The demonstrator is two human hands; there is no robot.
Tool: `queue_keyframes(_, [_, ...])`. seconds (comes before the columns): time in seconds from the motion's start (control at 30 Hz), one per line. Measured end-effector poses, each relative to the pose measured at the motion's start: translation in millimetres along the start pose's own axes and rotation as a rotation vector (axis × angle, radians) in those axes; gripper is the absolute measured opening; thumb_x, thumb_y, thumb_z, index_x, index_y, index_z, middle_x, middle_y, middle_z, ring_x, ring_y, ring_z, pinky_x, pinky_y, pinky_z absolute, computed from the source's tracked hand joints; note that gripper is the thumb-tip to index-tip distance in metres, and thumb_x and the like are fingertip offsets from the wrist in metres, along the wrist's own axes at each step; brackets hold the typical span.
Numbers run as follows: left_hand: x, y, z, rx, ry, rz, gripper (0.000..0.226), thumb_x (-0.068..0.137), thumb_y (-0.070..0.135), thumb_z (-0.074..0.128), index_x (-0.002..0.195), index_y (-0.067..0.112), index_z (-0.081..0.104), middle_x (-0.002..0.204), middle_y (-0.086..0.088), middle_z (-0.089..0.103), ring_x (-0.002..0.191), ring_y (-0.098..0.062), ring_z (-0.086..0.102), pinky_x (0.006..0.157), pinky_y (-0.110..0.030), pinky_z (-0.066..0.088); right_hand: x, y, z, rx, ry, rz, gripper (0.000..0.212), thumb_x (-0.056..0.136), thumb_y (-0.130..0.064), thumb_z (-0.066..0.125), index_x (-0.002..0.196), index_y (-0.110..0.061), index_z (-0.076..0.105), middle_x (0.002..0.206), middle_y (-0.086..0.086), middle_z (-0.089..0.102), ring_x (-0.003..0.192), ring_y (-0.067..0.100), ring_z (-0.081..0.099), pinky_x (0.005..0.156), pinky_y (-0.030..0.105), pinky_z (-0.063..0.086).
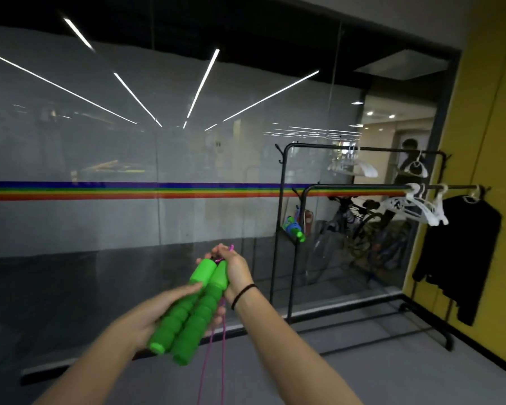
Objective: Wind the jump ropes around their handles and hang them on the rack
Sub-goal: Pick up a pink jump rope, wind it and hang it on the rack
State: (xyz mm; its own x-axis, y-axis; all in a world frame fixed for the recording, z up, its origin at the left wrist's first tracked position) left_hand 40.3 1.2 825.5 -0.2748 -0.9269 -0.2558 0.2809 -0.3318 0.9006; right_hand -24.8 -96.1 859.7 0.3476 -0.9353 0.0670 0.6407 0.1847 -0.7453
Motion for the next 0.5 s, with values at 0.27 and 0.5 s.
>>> queue_keyframes(0.27, [36.5,20.4,16.2,0.24,-0.052,0.052,0.084,0.028,0.015,0.095,0.1,0.001,0.055,0.073,-0.018,0.063,0.051,-0.025,0.059,0.048,-0.031,0.053,28.9,-39.3,-36.8,-0.267,0.087,0.076,0.03,0.093,-0.022,0.043,0.068,-0.01,0.053,0.054,0.005,0.061,0.062,0.022,0.059,0.059,0.029,0.052])
queue_keyframes(0.5, [58.2,30.9,20.4,0.475,-0.12,0.022,0.076,0.034,0.02,0.092,0.098,0.003,0.055,0.075,-0.016,0.063,0.052,-0.025,0.058,0.05,-0.029,0.052,42.5,-128.8,-105.4,-1.435,0.326,-0.279,0.058,0.083,-0.066,0.039,0.062,-0.015,0.057,0.067,0.004,0.061,0.07,0.025,0.059,0.064,0.03,0.048])
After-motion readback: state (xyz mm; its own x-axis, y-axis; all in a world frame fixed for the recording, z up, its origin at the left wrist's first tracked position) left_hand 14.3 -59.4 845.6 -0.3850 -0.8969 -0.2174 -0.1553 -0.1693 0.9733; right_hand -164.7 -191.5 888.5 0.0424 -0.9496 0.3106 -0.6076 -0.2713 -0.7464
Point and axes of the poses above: each hand's wrist, its own x-axis towards the middle knuckle, its own z-axis out of the palm, y = z × x, the point moved 7 cm from there along x, towards the middle knuckle
